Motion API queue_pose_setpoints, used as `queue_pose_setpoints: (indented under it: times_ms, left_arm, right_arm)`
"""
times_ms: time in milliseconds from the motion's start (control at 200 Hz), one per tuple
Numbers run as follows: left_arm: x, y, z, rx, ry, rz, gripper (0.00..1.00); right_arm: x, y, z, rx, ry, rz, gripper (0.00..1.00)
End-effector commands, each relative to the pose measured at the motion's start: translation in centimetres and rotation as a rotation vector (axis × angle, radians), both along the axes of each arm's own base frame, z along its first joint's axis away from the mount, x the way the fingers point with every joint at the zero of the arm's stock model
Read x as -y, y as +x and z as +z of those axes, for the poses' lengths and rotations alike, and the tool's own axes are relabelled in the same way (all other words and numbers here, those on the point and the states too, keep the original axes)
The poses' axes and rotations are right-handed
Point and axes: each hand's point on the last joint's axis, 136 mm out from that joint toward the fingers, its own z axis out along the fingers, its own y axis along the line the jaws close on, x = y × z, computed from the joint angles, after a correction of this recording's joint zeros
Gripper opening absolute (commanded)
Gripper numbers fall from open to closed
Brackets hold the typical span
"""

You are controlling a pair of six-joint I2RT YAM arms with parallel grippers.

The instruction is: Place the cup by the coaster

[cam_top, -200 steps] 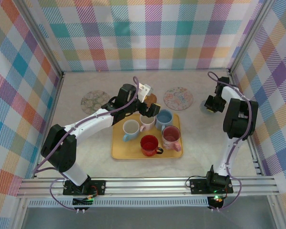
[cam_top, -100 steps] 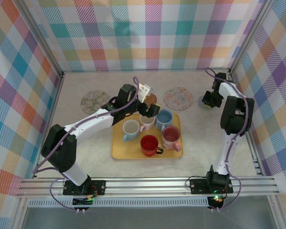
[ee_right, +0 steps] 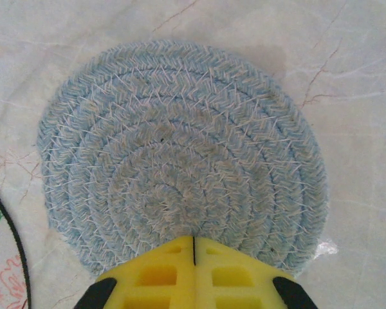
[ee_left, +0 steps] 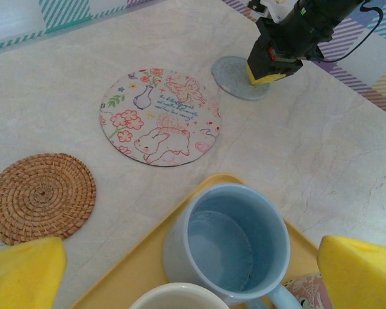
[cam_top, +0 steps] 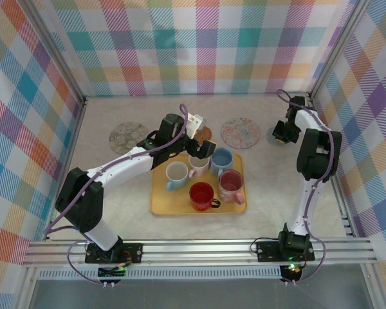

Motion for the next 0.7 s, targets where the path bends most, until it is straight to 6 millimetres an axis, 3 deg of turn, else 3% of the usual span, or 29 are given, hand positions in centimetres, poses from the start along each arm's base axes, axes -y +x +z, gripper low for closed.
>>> queue_pose_setpoints:
  times_ms: [0, 295, 570, 695]
  left_arm:
    - [0.7, -0.1, 1.5, 0.03, -0.02, -0.01, 1.0]
    - [0.5, -0.3, 2.1, 0.042, -0.021, -0.007, 1.0]
    - [0.1, -0.2, 3.4, 0.071, -0.023, 0.016, 1.0]
    - [-0.3, -0.2, 4.7, 0.095, -0.034, 0.031, 1.0]
  right_arm:
    - [-0.3, -0.4, -1.1, -0.039, 0.0, 0.01, 0.0]
    - [-0.3, 0.3, 1.2, 0.025, -0.003, 0.023, 0.0]
    - [-0.3, 0.9, 6.1, 0.144, -0.031, 0.04, 0.0]
    - [-1.4, 0.6, 8.4, 0.206, -0.024, 0.093, 0.03]
